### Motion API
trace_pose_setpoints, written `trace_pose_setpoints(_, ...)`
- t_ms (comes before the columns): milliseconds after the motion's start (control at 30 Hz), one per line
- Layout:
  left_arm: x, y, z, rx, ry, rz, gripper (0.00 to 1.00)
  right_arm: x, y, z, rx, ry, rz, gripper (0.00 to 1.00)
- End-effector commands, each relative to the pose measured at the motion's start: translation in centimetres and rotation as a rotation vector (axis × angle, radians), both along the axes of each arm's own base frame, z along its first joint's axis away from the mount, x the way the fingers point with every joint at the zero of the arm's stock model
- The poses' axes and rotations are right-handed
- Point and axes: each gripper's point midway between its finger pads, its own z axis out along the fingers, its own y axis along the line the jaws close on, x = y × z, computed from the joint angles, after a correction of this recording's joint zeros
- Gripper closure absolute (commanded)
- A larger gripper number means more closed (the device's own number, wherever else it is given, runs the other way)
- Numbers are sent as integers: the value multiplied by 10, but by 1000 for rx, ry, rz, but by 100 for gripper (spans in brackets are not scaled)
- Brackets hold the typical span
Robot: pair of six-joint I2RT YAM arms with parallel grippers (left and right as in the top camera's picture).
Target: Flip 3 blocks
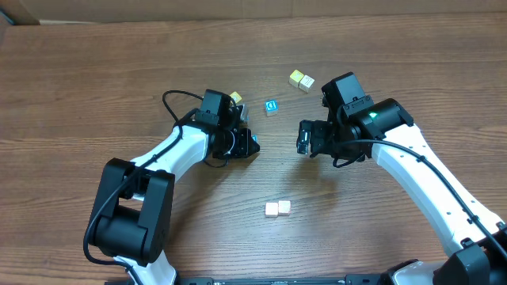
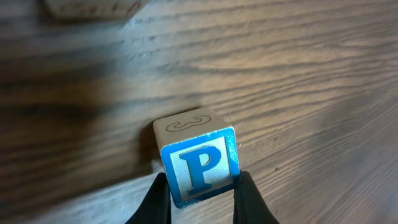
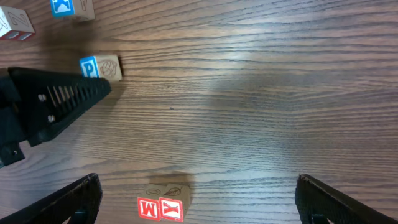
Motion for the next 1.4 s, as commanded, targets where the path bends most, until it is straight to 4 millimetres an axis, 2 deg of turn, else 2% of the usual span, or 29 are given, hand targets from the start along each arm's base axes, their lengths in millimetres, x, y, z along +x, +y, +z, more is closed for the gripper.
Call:
trace_pose_setpoints(0,3,14,-11,102,37,28,96,5,4,17,24,-49,10,0)
trace_pose_setpoints(200,9,32,7,230,65,56,96,6,4,17,26,-53,10,0)
trace_pose_setpoints(333,12,46,27,327,81,62,96,6,4,17,26,-53,10,0)
trace_pose_setpoints(533,1,48,56,359,139,20,96,7,5,18,29,-60,10,0)
trace_pose_setpoints(833,-40,38,84,384,182,-34,96,7,3,17,16,-61,12,0)
trace_pose_setpoints(1067,-74,36,99,413,148,7,96,5,2,16,9,-55,25,0)
trace_pose_setpoints(1167,-95,39,94,420,164,37,95,4,1,16,7,-50,25,0)
trace_pose_setpoints(1367,-141,44,64,384,236,125,95,3,1,16,6,-47,25,0)
